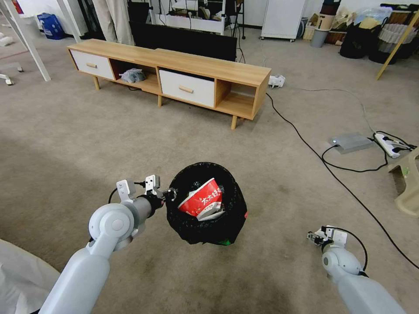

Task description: Pick up the trash bin and place the garbage on the floor into it.

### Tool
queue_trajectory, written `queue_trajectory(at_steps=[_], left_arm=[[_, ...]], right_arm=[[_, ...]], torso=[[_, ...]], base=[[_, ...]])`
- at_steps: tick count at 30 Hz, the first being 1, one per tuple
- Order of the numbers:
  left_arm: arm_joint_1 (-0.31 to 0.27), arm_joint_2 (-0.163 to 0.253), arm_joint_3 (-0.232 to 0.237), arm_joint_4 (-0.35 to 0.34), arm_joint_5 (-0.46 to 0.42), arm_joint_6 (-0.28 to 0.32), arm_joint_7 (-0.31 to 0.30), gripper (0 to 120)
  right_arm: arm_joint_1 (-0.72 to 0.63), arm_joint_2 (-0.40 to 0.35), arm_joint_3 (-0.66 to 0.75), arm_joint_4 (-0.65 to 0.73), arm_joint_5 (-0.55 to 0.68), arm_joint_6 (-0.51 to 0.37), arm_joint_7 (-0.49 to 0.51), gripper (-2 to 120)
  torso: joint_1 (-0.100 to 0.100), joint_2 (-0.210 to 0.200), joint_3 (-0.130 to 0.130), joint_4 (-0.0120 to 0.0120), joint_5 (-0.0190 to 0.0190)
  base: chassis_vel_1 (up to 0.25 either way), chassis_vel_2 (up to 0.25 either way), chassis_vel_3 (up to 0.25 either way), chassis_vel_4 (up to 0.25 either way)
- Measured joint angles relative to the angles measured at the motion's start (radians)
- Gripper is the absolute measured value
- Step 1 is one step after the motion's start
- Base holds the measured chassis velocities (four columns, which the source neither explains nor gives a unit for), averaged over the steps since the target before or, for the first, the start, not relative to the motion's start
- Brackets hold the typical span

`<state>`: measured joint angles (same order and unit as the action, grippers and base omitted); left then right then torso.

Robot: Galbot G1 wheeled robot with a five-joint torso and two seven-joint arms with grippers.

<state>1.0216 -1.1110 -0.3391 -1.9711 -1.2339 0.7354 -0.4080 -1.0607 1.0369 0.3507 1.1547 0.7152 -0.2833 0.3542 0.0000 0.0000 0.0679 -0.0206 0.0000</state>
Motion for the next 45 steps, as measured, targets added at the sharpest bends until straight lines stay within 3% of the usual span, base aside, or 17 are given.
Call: queue_trajectory(at_steps=[3,5,19,21,24,25,45], left_arm=[[0.0,0.0,0.0,0.0,0.0,0.0,0.001,0],[0.0,0.0,0.0,0.0,0.001,0.0,0.001,0],[0.002,-0.001,0.001,-0.001,0.006,0.0,0.003,0],[0.003,-0.001,0.001,-0.001,0.007,0.0,0.003,0],[0.003,-0.001,0.001,-0.001,0.007,0.0,0.003,0],[0.003,-0.002,0.002,-0.001,0.007,0.0,0.003,0],[0.011,0.0,0.002,-0.007,0.009,0.0,0.004,0]], right_arm=[[0.001,0.0,0.0,-0.006,-0.007,0.004,-0.006,81],[0.001,-0.001,0.0,-0.01,-0.02,0.016,-0.023,67],[0.006,0.002,-0.001,-0.009,-0.03,0.047,-0.053,22],[0.005,0.003,-0.001,-0.009,-0.031,0.051,-0.055,9],[0.005,0.003,-0.001,-0.01,-0.032,0.052,-0.055,7],[0.005,0.003,-0.001,-0.01,-0.032,0.054,-0.056,0],[-0.004,0.005,0.005,0.01,-0.039,0.057,-0.052,0]], torso=[[0.0,0.0,0.0,-0.0001,0.0],[0.0,0.0,0.0,-0.0001,-0.0001],[0.0,0.0,0.0,-0.0001,0.0],[0.0,0.0,0.0,0.0,-0.0001],[0.0,0.0,0.0,0.0,0.0],[0.0,0.0,0.0,0.0,0.0],[0.0,0.0,0.0,0.0,0.0]], base=[[0.0,0.0,0.0,0.0],[0.0,0.0,0.0,0.0],[0.0,0.0,0.0,0.0],[0.0,0.0,0.0,0.0],[0.0,0.0,0.0,0.0],[0.0,0.0,0.0,0.0],[0.0,0.0,0.0,0.0]])
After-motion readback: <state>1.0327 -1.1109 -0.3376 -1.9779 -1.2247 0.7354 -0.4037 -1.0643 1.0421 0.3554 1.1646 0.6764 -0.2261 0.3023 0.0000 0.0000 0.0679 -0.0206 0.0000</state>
